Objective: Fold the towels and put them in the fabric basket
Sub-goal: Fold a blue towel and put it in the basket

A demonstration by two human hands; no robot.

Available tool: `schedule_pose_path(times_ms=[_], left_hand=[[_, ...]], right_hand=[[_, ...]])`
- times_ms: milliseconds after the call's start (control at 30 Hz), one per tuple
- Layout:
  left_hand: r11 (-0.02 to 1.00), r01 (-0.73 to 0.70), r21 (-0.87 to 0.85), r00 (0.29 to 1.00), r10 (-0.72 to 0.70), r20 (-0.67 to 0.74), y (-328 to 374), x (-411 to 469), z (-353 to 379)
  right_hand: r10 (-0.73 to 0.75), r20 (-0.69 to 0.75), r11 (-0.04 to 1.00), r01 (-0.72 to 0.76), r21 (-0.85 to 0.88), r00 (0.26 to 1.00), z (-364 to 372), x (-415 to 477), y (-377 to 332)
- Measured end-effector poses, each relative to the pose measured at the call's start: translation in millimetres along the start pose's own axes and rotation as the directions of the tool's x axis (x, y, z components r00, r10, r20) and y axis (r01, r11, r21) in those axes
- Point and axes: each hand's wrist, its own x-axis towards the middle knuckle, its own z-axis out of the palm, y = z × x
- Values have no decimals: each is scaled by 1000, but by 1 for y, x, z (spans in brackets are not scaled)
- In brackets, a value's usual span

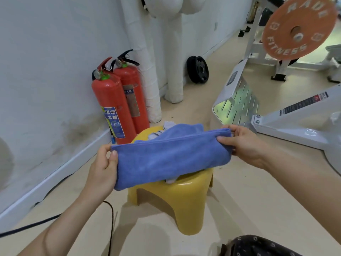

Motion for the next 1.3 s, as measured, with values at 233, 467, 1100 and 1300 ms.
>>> schedule_pose_path(times_ms=[233, 467, 1100, 1300], left_hand=[[997, 73, -28, 994, -75, -76, 7, 55, 33], [975, 145, 170, 989, -136, -65, -16, 89, 52], [766, -643, 9, 751, 629, 201, 117, 52, 72], [826, -531, -187, 807, 561, 186, 146, 35, 41]], right_hand=[[-12, -339, 1000, 15, 7, 941, 22, 76, -1], [224, -290, 961, -261, -94, 930, 30, 112, 47], [-547, -66, 818, 515, -256, 835, 55, 19, -46], [-574, -34, 815, 567, -122, 818, 58, -23, -83]])
